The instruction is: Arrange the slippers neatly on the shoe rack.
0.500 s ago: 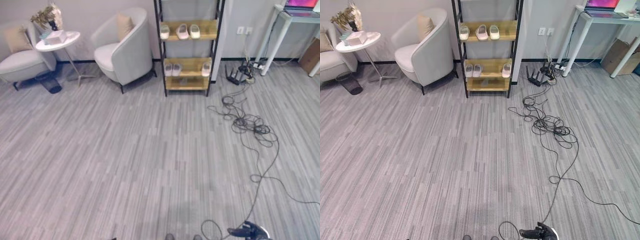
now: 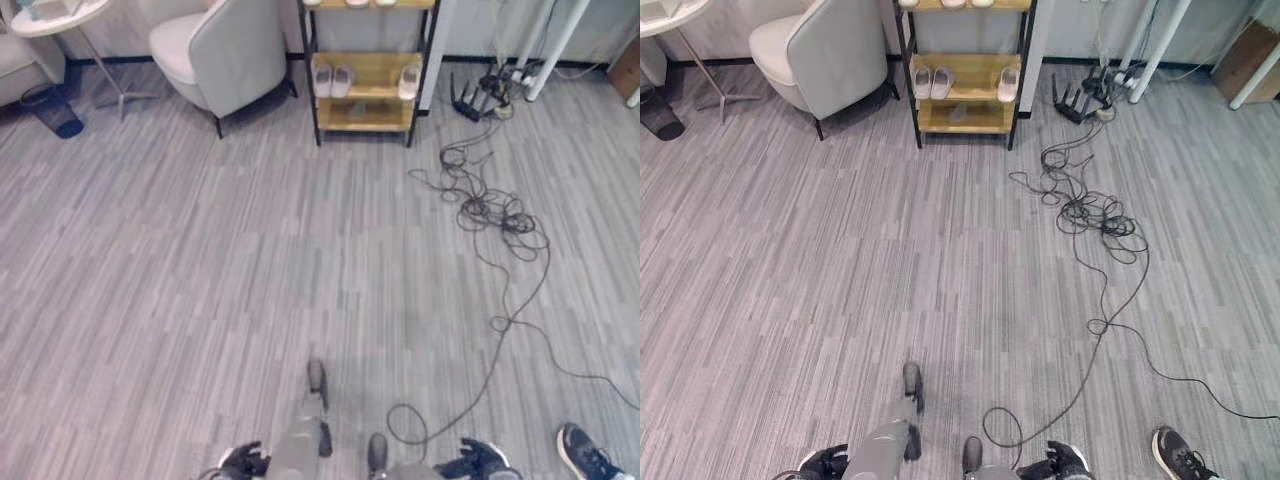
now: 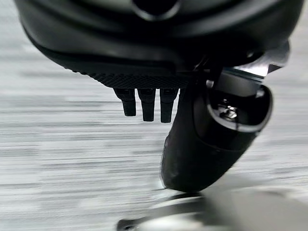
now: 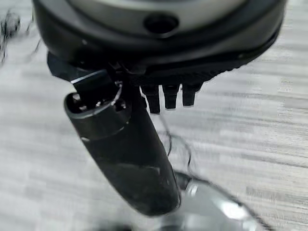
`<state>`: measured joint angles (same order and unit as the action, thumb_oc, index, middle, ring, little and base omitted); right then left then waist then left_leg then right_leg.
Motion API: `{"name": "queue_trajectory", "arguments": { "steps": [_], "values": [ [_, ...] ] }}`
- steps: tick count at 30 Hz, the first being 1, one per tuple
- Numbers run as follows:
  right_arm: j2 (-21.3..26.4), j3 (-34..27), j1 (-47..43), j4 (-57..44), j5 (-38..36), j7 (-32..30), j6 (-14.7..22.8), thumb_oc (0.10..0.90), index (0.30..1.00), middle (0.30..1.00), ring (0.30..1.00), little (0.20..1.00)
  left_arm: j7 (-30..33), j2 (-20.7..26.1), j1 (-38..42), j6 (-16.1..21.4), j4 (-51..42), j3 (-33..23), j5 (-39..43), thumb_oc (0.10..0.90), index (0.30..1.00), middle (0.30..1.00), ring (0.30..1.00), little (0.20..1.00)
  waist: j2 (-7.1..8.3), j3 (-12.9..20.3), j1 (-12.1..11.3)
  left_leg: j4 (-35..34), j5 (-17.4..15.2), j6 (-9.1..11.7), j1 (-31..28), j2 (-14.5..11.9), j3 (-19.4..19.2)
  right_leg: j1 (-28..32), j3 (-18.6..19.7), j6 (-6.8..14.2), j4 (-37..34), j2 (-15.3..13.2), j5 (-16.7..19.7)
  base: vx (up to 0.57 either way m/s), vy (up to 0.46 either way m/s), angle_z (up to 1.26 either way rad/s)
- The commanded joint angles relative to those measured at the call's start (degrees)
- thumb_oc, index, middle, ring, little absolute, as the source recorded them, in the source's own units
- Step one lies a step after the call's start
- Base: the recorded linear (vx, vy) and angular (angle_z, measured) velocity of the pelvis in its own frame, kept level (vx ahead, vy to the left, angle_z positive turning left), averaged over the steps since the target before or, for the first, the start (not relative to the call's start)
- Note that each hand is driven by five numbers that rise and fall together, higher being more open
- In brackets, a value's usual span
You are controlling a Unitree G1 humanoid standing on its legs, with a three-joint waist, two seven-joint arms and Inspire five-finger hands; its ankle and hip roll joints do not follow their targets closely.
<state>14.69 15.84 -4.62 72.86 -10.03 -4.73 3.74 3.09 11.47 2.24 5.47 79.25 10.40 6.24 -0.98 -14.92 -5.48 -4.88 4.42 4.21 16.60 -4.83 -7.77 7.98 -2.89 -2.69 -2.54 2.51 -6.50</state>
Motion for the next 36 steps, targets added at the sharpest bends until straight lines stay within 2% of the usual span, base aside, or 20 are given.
{"name": "queue_trajectory", "arguments": {
  "steps": [1,2,3,4,5,8,11,12,19,23,25,26,27,28,29,31,32,34,35,36],
  "values": [
    [0.4,-0.9,0.6,-3.8,2.1,0.1,2.0,0.800,0.900,0.900,0.900,0.900,0.4,0.6,-1.3,0.3,-1.0,2.0,-5.8,0.800,0.900,0.900,0.900,0.900,4.93,5.5,-1.2,10.4,3.1,-3.5,4.6,3.7,-1.9,6.0,0.4,8.9,11.9,-6.1,-5.4,0.31,0.095,-0.59],
    [0.4,-0.9,0.6,-3.8,2.1,0.1,2.0,0.800,0.900,0.900,0.900,0.900,0.4,0.6,-1.3,0.3,-1.0,2.0,-5.8,0.800,0.900,0.900,0.900,0.900,4.80,5.6,-1.3,10.4,3.2,-3.5,4.8,3.5,-1.8,5.8,0.5,8.9,11.9,-5.9,-5.3,0.36,0.141,-0.22],
    [0.4,-1.1,0.5,-3.9,1.9,0.1,2.0,0.800,0.900,0.900,0.900,0.900,0.5,0.7,-1.0,0.4,-1.3,2.4,-6.4,0.800,0.900,0.900,0.900,0.900,5.58,5.7,-0.9,11.3,1.4,-4.4,3.9,4.4,-2.1,4.3,1.0,10.9,16.9,-7.0,-1.4,0.46,0.222,-0.11],
    [0.6,-1.1,0.2,-4.9,2.2,-0.2,1.9,0.800,0.900,0.900,0.900,0.900,0.8,0.8,0.0,0.9,-3.1,3.5,-6.3,0.800,0.900,0.900,0.900,0.900,5.33,5.3,0.2,12.3,-1.9,-6.3,0.9,5.1,-2.7,-0.7,0.4,13.9,28.5,-9.8,10.0,0.79,0.367,-0.03],
    [2.8,-1.1,0.0,-10.4,4.8,-1.0,1.2,0.800,0.900,0.900,0.900,0.900,-0.2,1.7,1.6,1.1,-7.0,3.2,-2.6,0.800,0.900,0.900,0.900,0.900,4.14,4.1,1.8,12.4,-4.7,-8.2,-3.5,5.4,-2.6,-5.5,-1.2,13.1,38.7,-11.7,16.3,0.59,0.291,-0.07],
    [3.7,-1.3,0.1,-12.5,5.3,-1.1,2.1,0.800,0.900,0.900,0.900,0.900,-0.1,2.4,2.3,1.7,-8.9,3.1,-0.9,0.800,0.900,0.900,0.900,0.900,3.15,3.5,2.5,12.1,-5.9,-8.8,-5.8,5.2,-2.0,-9.1,-2.3,12.4,42.3,-12.0,16.3,0.33,0.128,0.19],
    [5.0,-2.3,3.9,-14.2,4.7,-0.7,3.3,0.800,0.900,0.900,0.900,0.900,0.7,2.4,4.3,2.9,-15.4,1.8,6.0,0.800,0.900,0.900,0.900,0.900,1.99,1.1,5.6,11.9,-10.2,-9.2,-13.2,5.8,-0.8,-17.0,-5.8,9.9,39.3,-12.4,8.8,0.49,0.067,0.36],
    [6.4,-2.6,4.9,-18.6,5.9,-1.6,3.4,0.800,0.900,0.900,0.900,0.900,0.6,3.1,3.8,3.7,-18.9,2.1,6.7,0.800,0.900,0.900,0.900,0.900,1.79,0.4,7.0,12.0,-12.2,-8.7,-16.4,6.0,-0.2,-19.6,-8.3,9.2,31.9,-11.6,5.4,0.68,-0.028,-0.06],
    [6.2,-8.6,11.1,-21.1,2.0,-2.2,5.3,0.800,0.900,0.900,0.900,0.900,2.5,2.7,2.3,5.0,-16.5,1.6,1.8,0.800,0.900,0.900,0.900,0.900,2.08,1.5,12.3,9.4,-18.3,-4.1,-28.3,4.4,1.5,-24.3,-6.3,13.6,2.1,-12.3,11.5,0.56,-0.154,0.00],
    [7.2,-12.7,13.0,-21.0,-0.1,-3.8,5.6,0.800,0.900,0.900,0.900,0.900,1.7,0.5,0.4,4.4,-13.5,3.9,-1.4,0.800,0.900,0.900,0.900,0.900,1.35,3.8,14.4,16.0,-16.6,-1.6,-31.0,2.4,3.7,-22.9,-2.8,11.6,6.7,-10.3,12.7,0.66,-0.324,0.16],
    [8.2,-13.3,12.1,-20.8,-1.0,-4.7,5.8,0.800,0.900,0.900,0.900,0.900,1.6,-0.5,-0.3,4.1,-12.4,4.0,-1.0,0.800,0.900,0.900,0.900,0.900,0.31,4.2,14.3,29.0,-9.3,-0.5,-27.3,-1.1,3.8,-20.7,-2.4,8.7,9.2,-7.4,10.1,0.40,-0.296,0.12],
    [8.2,-13.2,12.1,-20.8,-1.0,-4.7,5.8,0.800,0.900,0.900,0.900,0.900,1.6,-0.5,-0.3,4.1,-12.4,4.0,-1.0,0.800,0.900,0.900,0.900,0.900,0.48,4.4,14.4,29.0,-9.1,-0.5,-27.1,-0.9,3.9,-20.8,-2.4,8.7,9.1,-7.6,10.2,0.26,-0.309,-0.13],
    [8.4,-13.3,12.0,-21.4,-1.4,-5.7,6.6,0.800,0.900,0.900,0.900,0.900,1.6,-0.8,-0.1,3.7,-12.2,4.3,-0.8,0.800,0.900,0.900,0.900,0.900,0.58,4.0,14.1,40.5,-2.2,0.4,-22.6,-3.7,4.3,-18.9,-2.8,5.9,10.3,-6.2,8.1,0.37,-0.553,-0.43],
    [8.8,-13.0,11.9,-23.5,-2.0,-7.0,6.9,0.800,0.900,0.900,0.900,0.900,1.8,-0.6,-0.2,3.3,-13.8,4.9,-1.1,0.800,0.900,0.900,0.900,0.900,2.07,2.7,12.6,53.5,0.9,-1.4,-16.3,-7.3,2.9,-15.2,-3.4,2.3,10.8,-4.5,5.5,0.49,-0.703,-0.26],
    [9.4,-12.7,11.8,-24.2,-1.4,-7.8,6.5,0.800,0.900,0.900,0.900,0.900,2.2,-0.4,-0.1,2.9,-13.9,5.4,-1.7,0.800,0.900,0.900,0.900,0.900,3.04,2.1,11.6,57.2,0.3,-2.2,-13.4,-8.2,2.1,-13.4,-3.3,1.3,11.0,-3.6,4.2,0.34,-0.498,-0.30],
    [13.9,-13.1,9.0,-20.3,-0.9,-6.8,7.1,0.800,0.900,0.900,0.900,0.900,1.9,-0.1,0.8,2.9,-15.6,6.4,-2.0,0.800,0.900,0.900,0.900,0.900,3.93,1.5,9.6,57.2,-3.0,-3.0,-8.3,-6.8,1.7,-10.7,-4.1,1.1,11.2,-3.5,2.1,0.40,-0.243,-0.01],
    [12.8,-12.0,6.7,-16.4,-1.4,-7.1,7.2,0.800,0.900,0.900,0.900,0.900,2.0,-0.1,0.9,3.0,-15.8,7.2,-2.3,0.800,0.900,0.900,0.900,0.900,3.82,1.1,8.6,54.1,-4.4,-3.0,-6.0,-5.0,1.2,-9.1,-4.0,1.5,10.9,-3.5,1.4,0.57,-0.183,0.07],
    [11.6,-10.2,4.2,-12.6,-1.4,-6.5,6.8,0.800,0.900,0.900,0.900,0.900,2.0,-0.6,0.2,3.2,-15.1,8.1,-2.6,0.800,0.900,0.900,0.900,0.900,2.95,1.3,6.7,43.3,-5.3,-3.2,-3.5,-1.6,-0.4,-6.7,-3.5,2.7,10.2,-3.1,0.3,0.38,-0.002,0.01],
    [11.6,-10.2,4.1,-12.6,-1.4,-6.5,6.8,0.800,0.900,0.900,0.900,0.900,2.0,-0.6,0.3,3.2,-15.0,8.1,-2.6,0.800,0.900,0.900,0.900,0.900,3.13,1.3,6.6,42.9,-5.0,-3.3,-3.6,-1.5,-0.5,-6.7,-3.5,2.7,10.2,-3.3,0.3,0.32,0.041,-0.04],
    [11.6,-9.2,3.2,-12.1,-1.1,-6.3,6.9,0.800,0.900,0.900,0.900,0.900,1.9,-0.8,0.0,3.2,-14.5,8.0,-2.5,0.800,0.900,0.900,0.900,0.900,2.62,1.4,5.5,33.9,-5.0,-3.5,-3.4,0.0,-0.8,-5.0,-3.2,3.6,9.5,-2.8,-0.6,0.54,0.058,-0.02]
  ]
}}
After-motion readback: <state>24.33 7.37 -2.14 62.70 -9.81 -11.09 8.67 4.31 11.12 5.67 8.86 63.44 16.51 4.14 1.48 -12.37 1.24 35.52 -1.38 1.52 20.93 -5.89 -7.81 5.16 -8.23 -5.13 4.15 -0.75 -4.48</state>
